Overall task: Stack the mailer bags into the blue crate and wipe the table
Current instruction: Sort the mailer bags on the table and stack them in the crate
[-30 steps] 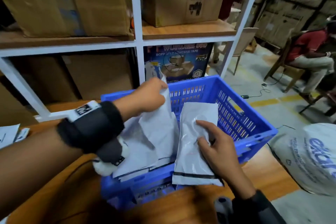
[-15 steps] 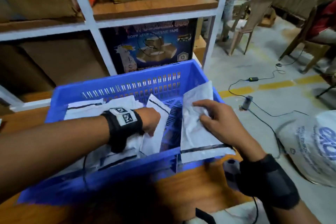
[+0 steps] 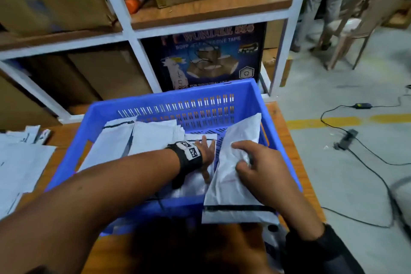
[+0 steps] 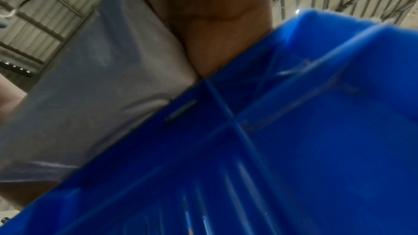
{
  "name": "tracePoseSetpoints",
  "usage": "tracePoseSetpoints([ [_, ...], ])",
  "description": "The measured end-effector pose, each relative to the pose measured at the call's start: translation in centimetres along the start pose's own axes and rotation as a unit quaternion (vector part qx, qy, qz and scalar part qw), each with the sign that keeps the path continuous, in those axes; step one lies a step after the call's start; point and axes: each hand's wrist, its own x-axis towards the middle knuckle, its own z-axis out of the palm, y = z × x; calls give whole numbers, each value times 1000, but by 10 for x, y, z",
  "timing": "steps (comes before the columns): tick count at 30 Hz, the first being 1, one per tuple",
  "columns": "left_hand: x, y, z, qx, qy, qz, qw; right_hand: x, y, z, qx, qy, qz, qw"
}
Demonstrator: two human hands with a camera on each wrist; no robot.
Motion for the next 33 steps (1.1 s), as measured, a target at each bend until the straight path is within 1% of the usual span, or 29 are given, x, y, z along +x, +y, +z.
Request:
tracePoseSetpoints([
  [5, 10, 0, -1, -50, -31, -26, 998, 0, 1, 1, -5, -6, 3, 1000],
  [8, 12, -4, -1, -47, -51, -26, 997, 1, 0, 0, -11, -12, 5, 1000],
  [12, -6, -17, -19, -32, -30, 22, 999, -2, -6, -8, -8, -29, 20, 999],
  [14, -28, -31, -36, -15, -7, 60, 998, 1, -9, -14, -3, -57, 41, 998],
  [15, -43, -42, -44, -13, 16, 83, 996, 3, -11, -20, 4, -79, 53, 995],
  [17, -79, -68, -53, -42, 56, 109, 992, 11, -17, -38, 21, -128, 79, 988],
  [19, -115, -93, -44, -70, 78, 121, 987, 25, -29, -62, 3, -176, 82, 981],
  [21, -147, -109, -18, -92, 83, 119, 985, 49, -48, -81, -65, -210, 47, 974],
  [23, -164, -116, 13, -108, 82, 100, 986, 81, -68, -86, -132, -237, 19, 962],
  [24, -162, -119, 30, -98, 86, 80, 988, 99, -74, -80, -155, -249, 18, 956],
  [26, -154, -128, 56, -101, 94, 28, 990, 137, -76, -53, -189, -289, 28, 938],
  [27, -151, -134, 65, -116, 94, 8, 989, 155, -73, -35, -212, -317, 40, 924],
  [29, -146, -141, 80, -146, 77, -6, 986, 183, -64, 2, -247, -381, 83, 887],
  [32, -140, -144, 93, -167, 68, 6, 984, 198, -44, 42, -217, -443, 188, 850],
  [33, -138, -144, 96, -179, 75, 5, 981, 196, -34, 51, -236, -453, 188, 839],
])
